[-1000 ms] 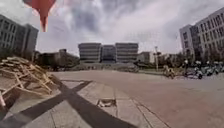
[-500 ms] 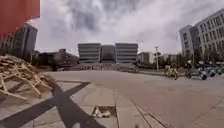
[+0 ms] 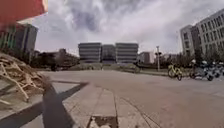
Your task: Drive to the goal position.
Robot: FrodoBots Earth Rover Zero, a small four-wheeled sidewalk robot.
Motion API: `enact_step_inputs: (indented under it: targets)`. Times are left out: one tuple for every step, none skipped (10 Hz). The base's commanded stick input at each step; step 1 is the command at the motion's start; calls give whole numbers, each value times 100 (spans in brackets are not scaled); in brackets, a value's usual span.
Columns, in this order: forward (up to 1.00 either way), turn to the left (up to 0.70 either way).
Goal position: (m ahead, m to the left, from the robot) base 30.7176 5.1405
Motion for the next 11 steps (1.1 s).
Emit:
enact_step_inputs:
  targets:
    - [70, 14]
    - [70, 14]
    - [70, 14]
    - [70, 14]
    - [70, 14]
    - [70, 14]
    - [70, 14]
    - [70, 14]
    - [70, 14]
    - [70, 14]
    - [70, 3]
